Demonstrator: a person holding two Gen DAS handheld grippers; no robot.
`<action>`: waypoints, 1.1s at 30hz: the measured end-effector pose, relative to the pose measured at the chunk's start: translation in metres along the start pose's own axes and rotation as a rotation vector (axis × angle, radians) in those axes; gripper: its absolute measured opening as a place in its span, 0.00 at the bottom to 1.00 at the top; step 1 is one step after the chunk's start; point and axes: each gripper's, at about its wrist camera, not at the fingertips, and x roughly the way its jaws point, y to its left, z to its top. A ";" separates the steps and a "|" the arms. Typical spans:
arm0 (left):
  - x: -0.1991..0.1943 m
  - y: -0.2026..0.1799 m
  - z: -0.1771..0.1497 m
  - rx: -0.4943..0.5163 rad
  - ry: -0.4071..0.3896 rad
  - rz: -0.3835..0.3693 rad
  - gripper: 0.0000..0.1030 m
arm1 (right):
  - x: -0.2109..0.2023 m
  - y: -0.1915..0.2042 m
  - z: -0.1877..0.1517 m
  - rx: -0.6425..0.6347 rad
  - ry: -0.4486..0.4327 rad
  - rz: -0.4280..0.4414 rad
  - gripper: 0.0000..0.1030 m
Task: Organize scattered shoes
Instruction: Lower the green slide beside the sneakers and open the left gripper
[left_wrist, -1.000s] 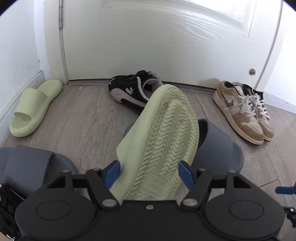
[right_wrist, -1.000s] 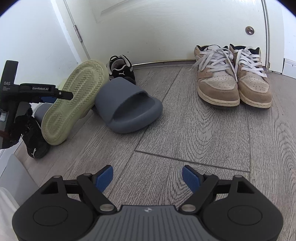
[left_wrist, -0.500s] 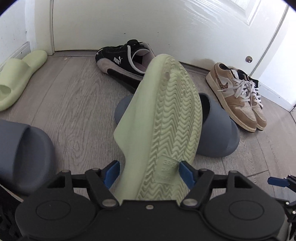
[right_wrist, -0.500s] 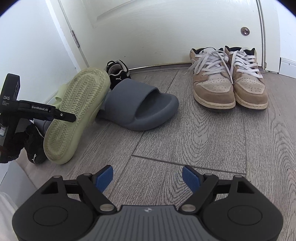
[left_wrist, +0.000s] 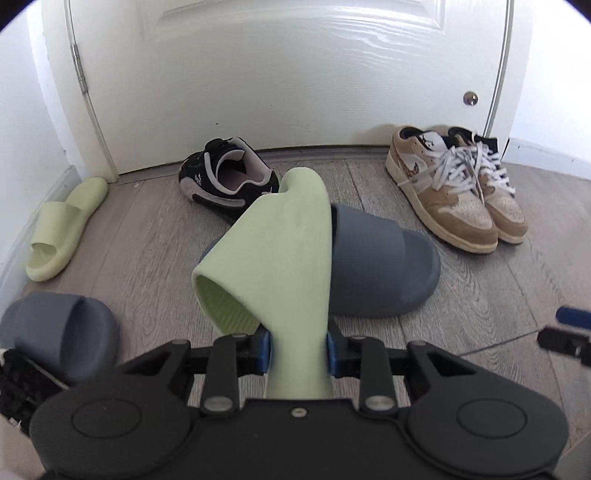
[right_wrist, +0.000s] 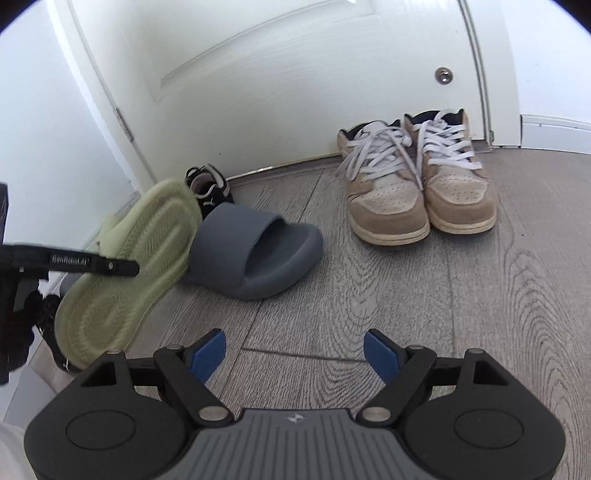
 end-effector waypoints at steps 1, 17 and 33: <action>-0.008 -0.014 -0.009 0.002 0.009 0.026 0.28 | -0.005 -0.005 0.003 0.018 -0.019 -0.005 0.81; 0.001 -0.193 -0.020 0.317 0.075 0.014 0.36 | -0.061 -0.058 0.024 0.216 -0.206 0.008 0.81; 0.017 -0.196 -0.003 0.089 0.100 -0.434 0.67 | -0.081 -0.128 0.025 0.422 -0.283 -0.100 0.81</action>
